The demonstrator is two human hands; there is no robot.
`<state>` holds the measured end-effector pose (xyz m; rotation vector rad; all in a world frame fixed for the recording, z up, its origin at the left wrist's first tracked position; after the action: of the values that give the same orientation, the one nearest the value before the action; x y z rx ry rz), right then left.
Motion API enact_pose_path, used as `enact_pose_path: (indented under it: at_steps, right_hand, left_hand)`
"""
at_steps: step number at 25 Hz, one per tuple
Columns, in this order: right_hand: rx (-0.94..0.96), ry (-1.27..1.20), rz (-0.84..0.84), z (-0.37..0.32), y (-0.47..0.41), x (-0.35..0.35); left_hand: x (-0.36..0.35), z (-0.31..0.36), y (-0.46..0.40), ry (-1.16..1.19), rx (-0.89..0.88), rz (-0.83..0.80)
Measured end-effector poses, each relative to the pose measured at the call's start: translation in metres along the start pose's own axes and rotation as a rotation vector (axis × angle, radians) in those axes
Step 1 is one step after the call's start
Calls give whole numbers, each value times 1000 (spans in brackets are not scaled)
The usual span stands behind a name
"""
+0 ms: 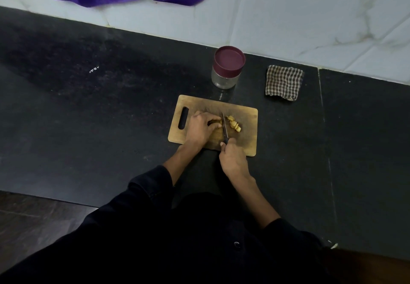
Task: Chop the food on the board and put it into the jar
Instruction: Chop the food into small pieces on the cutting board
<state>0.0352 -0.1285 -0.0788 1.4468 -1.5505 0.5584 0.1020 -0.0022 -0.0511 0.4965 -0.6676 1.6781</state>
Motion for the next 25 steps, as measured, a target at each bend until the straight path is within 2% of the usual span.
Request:
enact_pose_path:
  at_steps: [7, 16, 20, 25]
  right_hand:
    - [-9, 23, -15, -4, -4, -4]
    - [-54, 86, -116, -10, -13, -9]
    - [-44, 68, -91, -9, -10, -8]
    - [-131, -29, -46, 7, -4, 1]
  left_hand:
    - [0, 0, 0, -6, -22, 13]
    - [-3, -2, 1, -29, -25, 26]
    - [-2, -3, 2, -21, -13, 28]
    - [-1, -2, 2, -2, -7, 19]
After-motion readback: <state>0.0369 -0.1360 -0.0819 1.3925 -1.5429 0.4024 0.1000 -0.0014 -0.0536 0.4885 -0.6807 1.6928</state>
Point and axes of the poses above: each hand's wrist, its own y-axis away from the middle knuckle, its own x-axis out of the back of the hand, z = x × y, the point moved 10 cm from there along -y, towards the middle knuckle, and after that the axes turned 12 degrees about z, right-handed, at the moved point
